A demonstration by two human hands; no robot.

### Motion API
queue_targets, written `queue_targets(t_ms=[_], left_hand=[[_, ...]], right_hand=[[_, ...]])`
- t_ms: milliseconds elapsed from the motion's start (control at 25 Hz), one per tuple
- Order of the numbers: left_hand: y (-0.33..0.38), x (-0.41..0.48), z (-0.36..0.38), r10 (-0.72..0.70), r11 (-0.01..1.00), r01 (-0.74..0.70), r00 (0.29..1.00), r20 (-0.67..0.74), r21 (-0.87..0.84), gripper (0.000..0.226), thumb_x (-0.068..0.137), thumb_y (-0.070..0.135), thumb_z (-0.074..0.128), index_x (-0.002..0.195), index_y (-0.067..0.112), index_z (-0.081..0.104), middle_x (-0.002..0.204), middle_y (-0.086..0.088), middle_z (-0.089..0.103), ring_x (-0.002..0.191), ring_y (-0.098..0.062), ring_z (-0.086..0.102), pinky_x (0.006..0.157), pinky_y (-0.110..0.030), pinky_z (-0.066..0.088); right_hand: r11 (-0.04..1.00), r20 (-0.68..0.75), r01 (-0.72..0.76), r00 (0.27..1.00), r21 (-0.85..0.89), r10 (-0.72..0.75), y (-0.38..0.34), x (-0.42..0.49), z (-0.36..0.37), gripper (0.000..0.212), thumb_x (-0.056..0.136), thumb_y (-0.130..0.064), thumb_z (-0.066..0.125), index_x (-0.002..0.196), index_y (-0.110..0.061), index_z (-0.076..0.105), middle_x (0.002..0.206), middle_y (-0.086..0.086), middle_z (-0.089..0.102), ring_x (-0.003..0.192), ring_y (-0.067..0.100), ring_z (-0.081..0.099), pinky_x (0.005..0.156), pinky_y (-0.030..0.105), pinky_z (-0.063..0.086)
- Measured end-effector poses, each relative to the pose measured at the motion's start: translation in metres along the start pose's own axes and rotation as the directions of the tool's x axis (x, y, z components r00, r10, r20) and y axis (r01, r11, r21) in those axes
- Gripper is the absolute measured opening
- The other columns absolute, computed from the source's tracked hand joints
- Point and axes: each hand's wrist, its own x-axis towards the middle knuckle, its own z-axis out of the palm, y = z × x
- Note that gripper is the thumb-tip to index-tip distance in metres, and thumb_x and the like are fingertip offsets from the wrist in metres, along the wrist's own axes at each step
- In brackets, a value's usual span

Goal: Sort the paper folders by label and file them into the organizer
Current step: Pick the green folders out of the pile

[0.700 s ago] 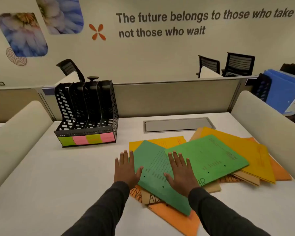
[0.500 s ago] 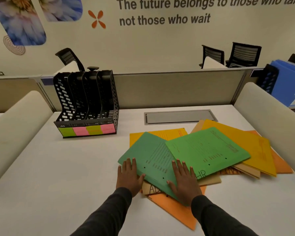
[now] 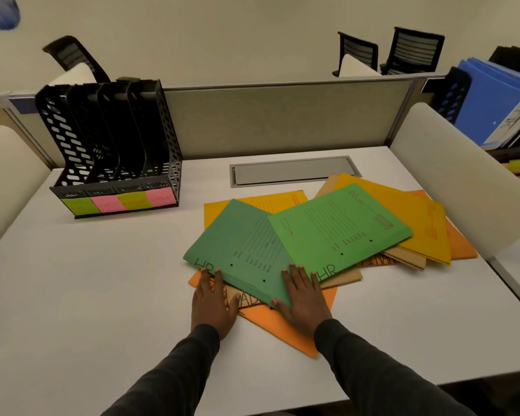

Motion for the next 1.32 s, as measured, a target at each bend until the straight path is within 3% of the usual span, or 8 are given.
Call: queue_targets(t_ms=[240, 480, 560, 680, 760, 840, 960, 1320], left_hand=[[0.007, 0.0, -0.001, -0.042, 0.998, 0.042, 0.999, 0.004, -0.043, 0.085, 0.092, 0.052, 0.053, 0.157, 0.012, 0.015, 0.164, -0.02, 0.008, 0.151, -0.035, 0.014, 0.121, -0.046, 0.022], [0.039, 0.009, -0.023, -0.357, 0.817, 0.264, 0.93, -0.09, -0.513, 0.074, 0.088, 0.035, 0.069, 0.148, 0.013, 0.034, 0.143, -0.013, 0.052, 0.132, -0.036, 0.046, 0.111, -0.053, 0.037], [0.044, 0.014, -0.033, -0.471, 0.593, 0.315, 0.882, -0.002, -0.741, 0.068, 0.089, 0.028, 0.069, 0.147, 0.018, 0.035, 0.134, -0.007, 0.058, 0.122, -0.033, 0.056, 0.101, -0.048, 0.047], [0.049, 0.028, -0.047, -0.523, -0.043, 0.355, 0.788, 0.324, -0.934, 0.059, 0.091, 0.019, 0.067, 0.144, 0.015, 0.04, 0.119, -0.01, 0.064, 0.095, -0.026, 0.068, 0.075, -0.036, 0.056], [0.051, 0.036, -0.051, -0.436, -0.229, 0.382, 0.782, 0.445, -0.895, 0.032, 0.092, 0.021, 0.066, 0.12, 0.007, 0.058, 0.099, -0.01, 0.069, 0.08, -0.021, 0.066, 0.066, -0.031, 0.05], [0.058, 0.037, -0.052, -0.362, -0.171, 0.459, 0.794, 0.489, -0.872, 0.013, 0.092, 0.021, 0.065, 0.095, 0.009, 0.062, 0.081, -0.005, 0.067, 0.065, -0.018, 0.06, 0.058, -0.029, 0.044], [0.072, 0.034, -0.049, -0.269, -0.026, 0.479, 0.842, 0.467, -0.878, 0.02, 0.094, 0.008, 0.062, 0.112, 0.003, 0.057, 0.105, -0.016, 0.068, 0.087, -0.031, 0.066, 0.071, -0.038, 0.056], [0.009, 0.037, -0.102, -0.294, 0.001, 0.245, 0.927, 0.234, -0.97, 0.021, 0.094, -0.001, 0.054, 0.111, 0.011, 0.057, 0.114, -0.012, 0.07, 0.097, -0.032, 0.07, 0.085, -0.048, 0.059]], right_hand=[[1.0, -0.028, 0.01, 1.0, 0.029, -0.009, 0.003, -0.001, 0.007, 0.081, 0.096, -0.066, 0.018, 0.159, -0.017, 0.002, 0.167, 0.008, -0.008, 0.153, 0.027, -0.011, 0.122, 0.048, -0.012], [0.999, -0.026, 0.029, 0.999, 0.03, -0.029, 0.004, -0.002, 0.008, 0.089, 0.092, -0.073, 0.015, 0.159, -0.017, -0.001, 0.166, 0.009, -0.013, 0.152, 0.027, -0.016, 0.122, 0.048, -0.014], [0.998, -0.009, 0.055, 0.998, 0.002, -0.055, 0.004, -0.004, 0.007, 0.098, 0.087, -0.081, 0.014, 0.159, -0.017, -0.005, 0.164, 0.011, -0.018, 0.151, 0.029, -0.019, 0.121, 0.051, -0.014], [0.994, 0.017, 0.091, 0.996, -0.066, -0.09, 0.002, -0.006, 0.005, 0.107, 0.081, -0.087, 0.016, 0.158, -0.016, -0.005, 0.164, 0.015, -0.015, 0.151, 0.03, -0.019, 0.12, 0.051, -0.013], [0.992, 0.031, 0.096, 0.995, -0.08, -0.093, -0.001, -0.006, 0.004, 0.108, 0.081, -0.087, 0.017, 0.158, -0.015, -0.005, 0.165, 0.016, -0.009, 0.152, 0.029, -0.015, 0.121, 0.049, -0.014], [0.994, 0.035, 0.086, 0.996, -0.067, -0.084, -0.004, -0.005, 0.001, 0.11, 0.08, -0.088, 0.019, 0.158, -0.015, -0.006, 0.166, 0.017, -0.006, 0.153, 0.029, -0.011, 0.122, 0.047, -0.014], [0.997, 0.01, 0.072, 0.997, -0.03, -0.071, -0.01, -0.007, -0.007, 0.11, 0.079, -0.089, 0.018, 0.158, -0.015, -0.002, 0.166, 0.018, 0.0, 0.153, 0.03, -0.004, 0.123, 0.045, -0.009], [0.933, -0.285, 0.09, 0.958, 0.35, 0.015, -0.071, 0.021, -0.071, 0.083, 0.093, -0.063, 0.047, 0.153, -0.01, 0.026, 0.15, 0.012, 0.041, 0.138, 0.024, 0.038, 0.114, 0.041, 0.035]])
